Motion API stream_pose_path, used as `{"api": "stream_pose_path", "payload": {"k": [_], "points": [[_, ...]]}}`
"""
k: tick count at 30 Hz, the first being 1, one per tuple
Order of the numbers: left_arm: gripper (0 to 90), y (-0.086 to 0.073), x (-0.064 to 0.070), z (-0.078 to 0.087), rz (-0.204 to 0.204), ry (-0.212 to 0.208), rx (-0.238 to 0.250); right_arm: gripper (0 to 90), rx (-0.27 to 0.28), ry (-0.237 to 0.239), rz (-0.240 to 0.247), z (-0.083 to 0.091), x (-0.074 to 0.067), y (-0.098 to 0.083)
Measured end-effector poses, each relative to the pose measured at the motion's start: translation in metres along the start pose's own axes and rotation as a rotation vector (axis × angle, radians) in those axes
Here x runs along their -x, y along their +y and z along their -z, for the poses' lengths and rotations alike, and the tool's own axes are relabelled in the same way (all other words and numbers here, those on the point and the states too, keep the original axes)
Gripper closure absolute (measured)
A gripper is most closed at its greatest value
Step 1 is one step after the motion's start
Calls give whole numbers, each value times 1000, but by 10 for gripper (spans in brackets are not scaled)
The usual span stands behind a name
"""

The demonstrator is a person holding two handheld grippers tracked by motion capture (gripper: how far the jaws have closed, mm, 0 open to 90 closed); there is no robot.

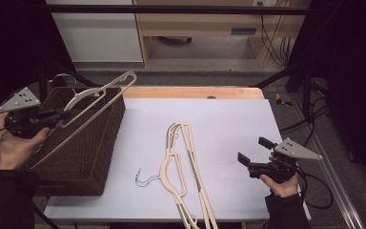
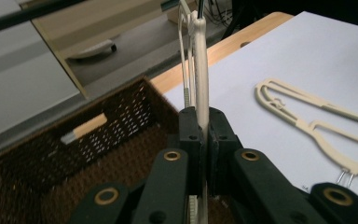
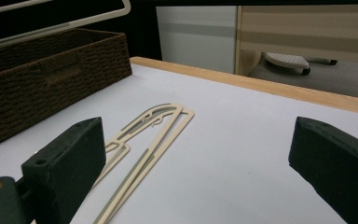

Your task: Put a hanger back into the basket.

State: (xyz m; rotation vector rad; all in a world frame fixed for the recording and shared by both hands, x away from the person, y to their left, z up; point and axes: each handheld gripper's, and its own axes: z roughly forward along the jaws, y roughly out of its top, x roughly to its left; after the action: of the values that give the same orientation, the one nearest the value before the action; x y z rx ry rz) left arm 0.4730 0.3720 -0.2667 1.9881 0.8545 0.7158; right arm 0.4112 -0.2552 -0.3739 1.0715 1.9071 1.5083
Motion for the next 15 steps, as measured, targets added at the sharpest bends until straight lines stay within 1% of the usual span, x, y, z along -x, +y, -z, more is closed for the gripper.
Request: {"api": "stream_pose_path", "payload": {"k": [1, 2, 3, 8, 10, 11, 12, 15], "points": [[865, -3, -4, 0, 0, 2, -8, 42, 0, 0, 0, 0, 0, 0], [866, -9, -9, -1, 8, 9, -11, 41, 0, 1, 1, 0, 0, 0], [866, -14, -12, -1, 20, 9, -25, 41, 0, -2, 2, -1, 0, 0], [866, -36, -31, -1, 41, 30, -64, 40, -9, -1, 2, -2, -1, -1], [865, -43, -35, -1, 47, 45, -82, 40, -8, 4, 3, -3, -1, -1], [866, -48, -38, -1, 43, 55, -103, 40, -8, 7, 4, -3, -1, -1], [865, -51, -39, -1, 43, 59, -110, 40, -12, 0, 0, -3, -1, -1], [866, -62, -40, -4, 36, 76, -123, 39, -16, 6, 0, -4, -1, -2]]}}
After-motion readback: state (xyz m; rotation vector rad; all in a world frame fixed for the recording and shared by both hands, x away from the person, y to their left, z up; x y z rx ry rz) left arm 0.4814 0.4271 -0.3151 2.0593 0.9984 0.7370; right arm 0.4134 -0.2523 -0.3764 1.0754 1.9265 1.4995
